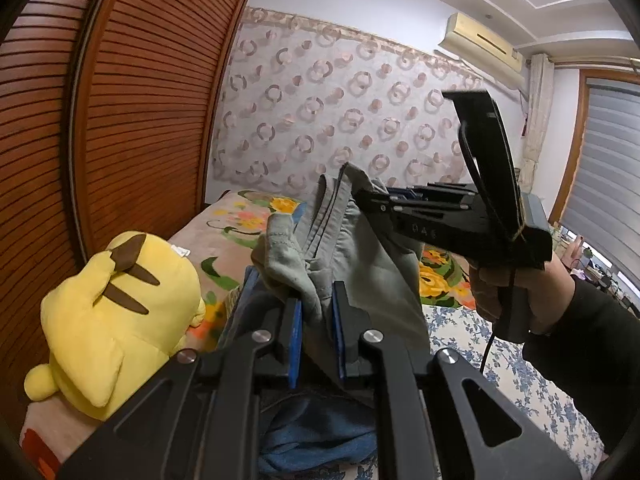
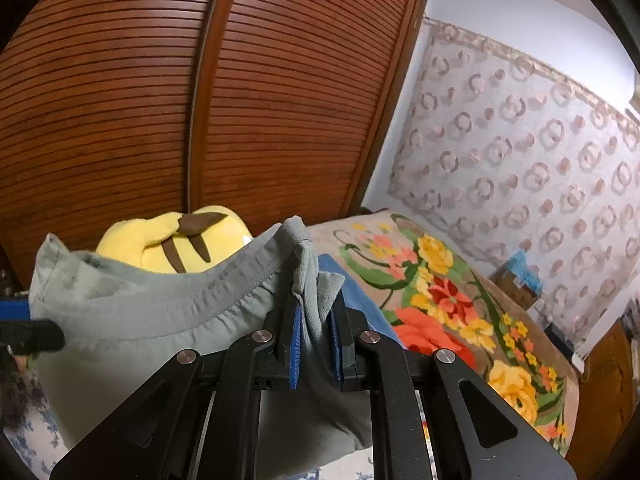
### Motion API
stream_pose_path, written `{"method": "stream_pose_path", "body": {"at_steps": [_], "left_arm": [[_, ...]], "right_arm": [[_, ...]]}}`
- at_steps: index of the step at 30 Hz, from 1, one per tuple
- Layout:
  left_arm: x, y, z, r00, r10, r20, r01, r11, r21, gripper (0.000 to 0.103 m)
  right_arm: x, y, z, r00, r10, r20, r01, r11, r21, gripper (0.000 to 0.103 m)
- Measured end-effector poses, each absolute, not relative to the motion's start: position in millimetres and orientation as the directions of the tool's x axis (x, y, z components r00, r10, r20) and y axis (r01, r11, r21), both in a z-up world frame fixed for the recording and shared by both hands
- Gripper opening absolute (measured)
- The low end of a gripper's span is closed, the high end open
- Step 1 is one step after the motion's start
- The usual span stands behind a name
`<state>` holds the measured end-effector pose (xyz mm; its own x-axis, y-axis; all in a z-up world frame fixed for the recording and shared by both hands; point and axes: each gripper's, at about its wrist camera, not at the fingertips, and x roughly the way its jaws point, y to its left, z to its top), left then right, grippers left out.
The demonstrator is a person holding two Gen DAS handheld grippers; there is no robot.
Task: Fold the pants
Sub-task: 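Lower the pants onto the blue jeans stack with both grippers, then open both grippers to release the pants and pull back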
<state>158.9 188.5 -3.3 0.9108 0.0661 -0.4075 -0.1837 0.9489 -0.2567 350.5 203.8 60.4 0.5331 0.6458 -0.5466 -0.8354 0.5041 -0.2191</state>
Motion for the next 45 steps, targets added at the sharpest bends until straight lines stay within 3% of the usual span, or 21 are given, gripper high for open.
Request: {"method": "stream_pose_path", "body": {"at_steps": [2,6,15,20,27,37,45], "left_arm": [[157.9,187.9,-7.9,0.905,0.076,-0.419,-0.196,0.948,-0.252,0.011],[156.5,189.8,-18.0,0.892,0.092,-0.443,-0.224,0.940,-0.256,0.011],[157.0,192.1,-27.7,0.880,0.113,-0.462,-0.250,0.936,-0.247,0.011],[158.3,191.7,-31.7,0.868,0.120,-0.482,-0.262,0.935,-0.240,0.011],[156.4,189.4,-29.8,0.858,0.130,-0.497,-0.270,0.937,-0.221,0.012],[141.7,185.1,-18.3,0.842,0.190,-0.505,-0.301,0.942,-0.148,0.039],[121.4,178.3,-7.0,0.851,0.174,-0.495,-0.274,0.952,-0.136,0.049]], "right_arm": [[353.8,205.2,59.3,0.536,0.637,-0.554,-0.830,0.517,-0.209,0.020],[361.7,198.1,54.7,0.552,0.614,-0.564,-0.806,0.566,-0.174,0.026],[361.2,162.3,35.2,0.418,0.657,-0.627,-0.859,0.510,-0.038,0.026],[380.9,161.7,12.1,0.461,0.572,-0.679,-0.812,0.580,-0.064,0.026],[386.0,155.0,10.4,0.482,0.569,-0.666,-0.781,0.623,-0.033,0.026],[343.1,142.6,29.3,0.484,0.598,-0.639,-0.779,0.627,-0.002,0.026],[302.5,127.8,45.7,0.479,0.634,-0.607,-0.790,0.613,0.016,0.028]]}}
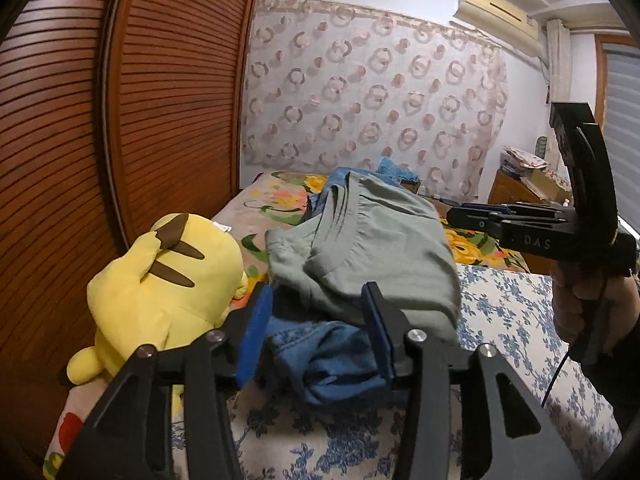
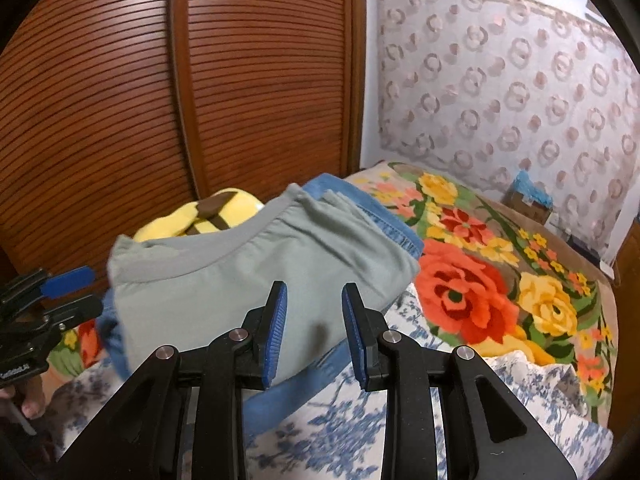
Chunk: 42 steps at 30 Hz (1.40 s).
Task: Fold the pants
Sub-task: 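Open both grippers to release the pants and pull back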
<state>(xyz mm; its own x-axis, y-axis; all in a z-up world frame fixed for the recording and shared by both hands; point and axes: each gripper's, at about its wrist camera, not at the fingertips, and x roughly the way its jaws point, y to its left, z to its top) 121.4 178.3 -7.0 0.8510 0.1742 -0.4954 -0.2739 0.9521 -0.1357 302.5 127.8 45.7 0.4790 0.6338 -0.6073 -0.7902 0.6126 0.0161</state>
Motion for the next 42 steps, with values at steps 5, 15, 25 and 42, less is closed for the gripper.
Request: {"method": "stream_pose_path", "body": {"at_steps": [5,15,25,42], "left_arm": [[109.3,170.1,-1.5,0.857,0.151,-0.492,-0.246,0.960,-0.134,0.058],[91.1,153.0,4.8,0.854,0.125,-0.505,-0.212,0.970,-0.118,0.060],[82.2,128.6,-0.4,0.838,0.091,-0.538,-0.178,0.978,-0.111,0.060],[80.9,83.3,-13.2,0.827,-0.017,-0.563,-0.075,0.987,-0.139,0.060]], "right_arm": [[280.6,119.7,52.1,0.486,0.635,-0.600,-0.794,0.608,0.000,0.029],[241.9,88.0,58.2,0.513,0.637,-0.575,-0.774,0.633,0.011,0.046],[205.2,47.1,51.1,0.569,0.594,-0.568,-0.707,0.706,0.031,0.055],[159.6,-28.7,37.6,0.670,0.488,-0.560,-0.554,0.830,0.060,0.076]]}}
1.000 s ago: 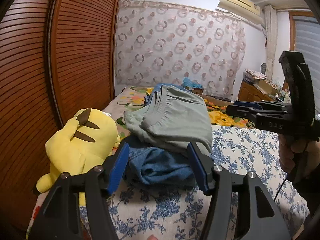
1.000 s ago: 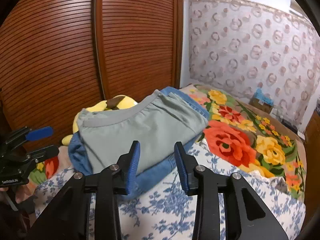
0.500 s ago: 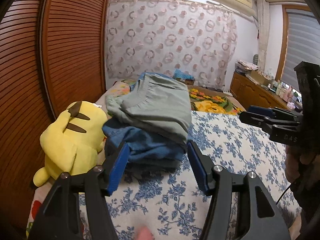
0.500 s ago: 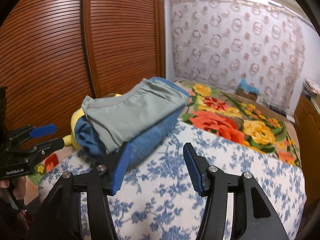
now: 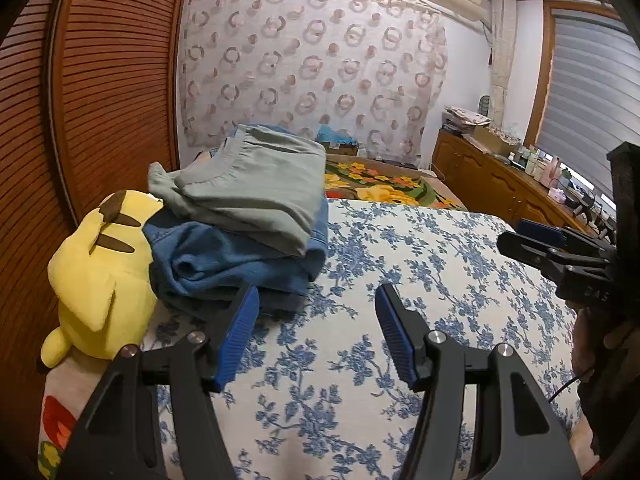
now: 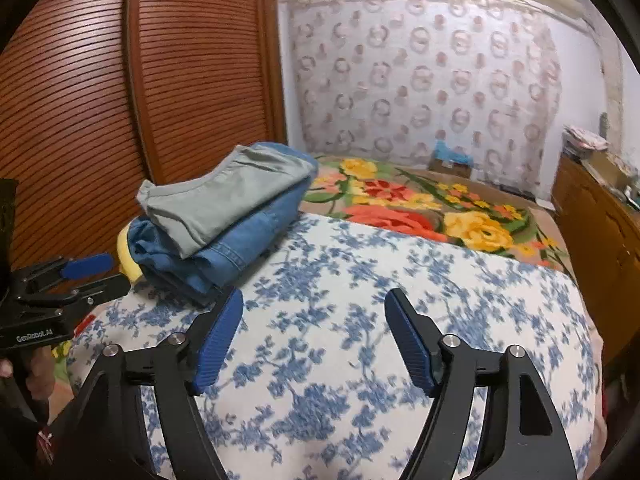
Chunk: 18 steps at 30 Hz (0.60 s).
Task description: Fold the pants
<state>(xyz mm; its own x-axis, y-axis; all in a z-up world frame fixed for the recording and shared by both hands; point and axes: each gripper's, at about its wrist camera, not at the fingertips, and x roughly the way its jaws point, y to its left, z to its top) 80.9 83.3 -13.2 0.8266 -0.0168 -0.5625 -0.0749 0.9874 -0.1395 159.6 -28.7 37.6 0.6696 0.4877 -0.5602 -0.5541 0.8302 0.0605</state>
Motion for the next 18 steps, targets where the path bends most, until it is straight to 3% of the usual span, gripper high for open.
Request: {"method": "stream_pose_path", "body": {"at_steps": [18], "left_arm": [[53.9,36.6,-2.2,0.828,-0.039,-0.559,-0.018,0.995,-0.096,0.060]], "right_arm": [[93.5,-95.3,45.9,0.757,0.395,-0.521,-0.421,0.904,0.074,0.082]]}}
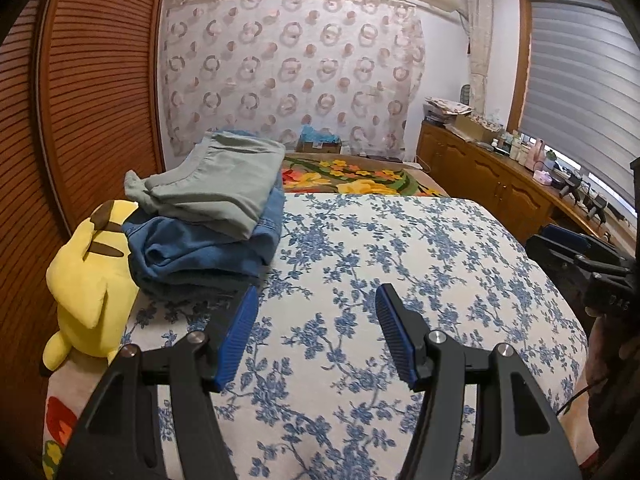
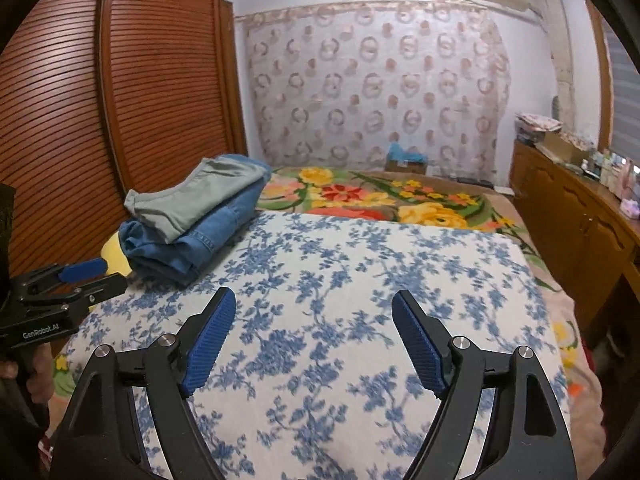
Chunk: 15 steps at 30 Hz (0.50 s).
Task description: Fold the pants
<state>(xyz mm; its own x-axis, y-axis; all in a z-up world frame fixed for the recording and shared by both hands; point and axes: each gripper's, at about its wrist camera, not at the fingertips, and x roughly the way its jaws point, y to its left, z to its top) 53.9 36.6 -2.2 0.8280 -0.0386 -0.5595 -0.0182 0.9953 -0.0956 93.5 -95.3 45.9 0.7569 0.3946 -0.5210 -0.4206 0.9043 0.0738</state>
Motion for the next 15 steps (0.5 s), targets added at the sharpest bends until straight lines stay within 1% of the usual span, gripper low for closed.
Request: {"method": "stream_pose_path", "body": {"at_steps": [9,13,15], "left_arm": [[46.1,4.0,10.2,0.835,-0.063,-0.547,0.026,0.997,-0.075,0.061],[43.8,-6.6,21.6,0.844,-0.063,-0.533,0.037,0.998,-0.059,0.061],[42.0,-10.2,27.0,0.850,-0.068,-0.522,0.044,0.997,-0.058,0.061]], "right_arm": [[67.4,-125.4,55.9,0.787,0.356,-0.504,-0.373,0.925,0.070,0.083],[59.8,-137.0,64.9,0.800,0.349,-0.487,-0.359,0.930,0.078,0.087],[57.1,-140.1,68.9,0.810,0.335,-0.481,-0.347,0.935,0.069,0.087]]}}
